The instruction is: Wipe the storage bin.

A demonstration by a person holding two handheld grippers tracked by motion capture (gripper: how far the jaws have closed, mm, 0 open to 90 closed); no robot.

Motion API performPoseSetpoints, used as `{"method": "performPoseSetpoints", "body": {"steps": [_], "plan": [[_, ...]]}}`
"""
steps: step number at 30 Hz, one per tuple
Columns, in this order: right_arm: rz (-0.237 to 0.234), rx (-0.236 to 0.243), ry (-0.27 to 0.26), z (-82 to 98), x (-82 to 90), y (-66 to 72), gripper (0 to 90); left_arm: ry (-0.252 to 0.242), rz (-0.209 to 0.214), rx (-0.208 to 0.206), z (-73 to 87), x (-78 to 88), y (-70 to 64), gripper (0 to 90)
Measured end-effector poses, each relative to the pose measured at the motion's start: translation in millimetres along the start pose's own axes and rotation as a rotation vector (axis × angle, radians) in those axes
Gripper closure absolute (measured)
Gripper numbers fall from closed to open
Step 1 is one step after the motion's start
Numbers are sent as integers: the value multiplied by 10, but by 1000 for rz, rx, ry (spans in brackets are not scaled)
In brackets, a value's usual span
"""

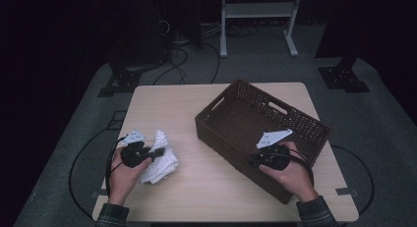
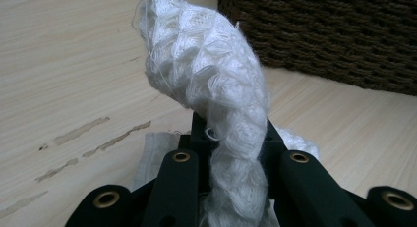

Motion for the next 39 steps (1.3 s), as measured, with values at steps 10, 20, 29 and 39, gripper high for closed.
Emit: {"method": "performPoseSetpoints", "body": {"steps": [10,20,29,39], "plan": [[6,8,-5,4,-3,6,788,-7,24,-14,-106,-71,-109,752],[7,9,-4,6,-4,7,788,10,17,-38,-223,-181,-143,751],[9,10,-6,3,-6,7,787,8,35,-48,-333,-285,-169,751],[11,17,-5,3,-6,6,788,13,58,-62,-459,-483,-190,753]]}}
Point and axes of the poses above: each handheld gripper's, and its own axes: x roughly backward along the jaws, z roughly out of its underside, y roughly to its left, the point moved 7 cm from there along -x, roughly forward along the jaws
